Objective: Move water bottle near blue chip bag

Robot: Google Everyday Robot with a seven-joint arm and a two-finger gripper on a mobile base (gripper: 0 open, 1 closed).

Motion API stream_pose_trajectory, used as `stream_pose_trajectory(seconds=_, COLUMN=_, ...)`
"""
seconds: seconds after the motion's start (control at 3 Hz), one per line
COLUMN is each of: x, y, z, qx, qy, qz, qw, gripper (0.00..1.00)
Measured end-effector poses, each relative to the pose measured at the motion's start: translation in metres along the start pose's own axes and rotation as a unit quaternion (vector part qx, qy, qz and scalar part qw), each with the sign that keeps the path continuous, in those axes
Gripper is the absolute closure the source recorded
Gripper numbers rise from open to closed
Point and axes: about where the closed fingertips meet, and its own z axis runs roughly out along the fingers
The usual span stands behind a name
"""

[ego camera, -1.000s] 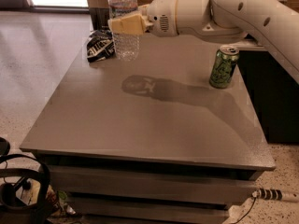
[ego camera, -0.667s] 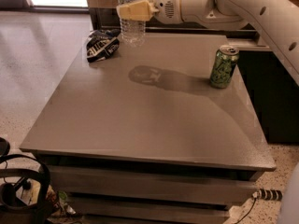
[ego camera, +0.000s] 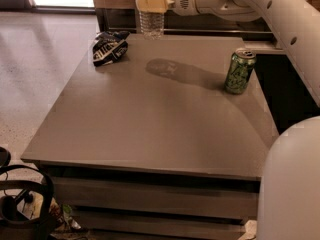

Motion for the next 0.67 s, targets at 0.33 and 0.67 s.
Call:
stream_pose_trajectory(seconds=0.33, x=0.009, y=0.010, z=0.002, qx=0.040, qy=-0.004, qz=0.010, qw=0.9991, gripper=1.00)
stream_pose_trajectory(seconds=0.67, x=0.047, y=0.026, z=0.012, qx=0.064, qy=-0.017, qz=0.032, qw=0.9973, gripper=1.00)
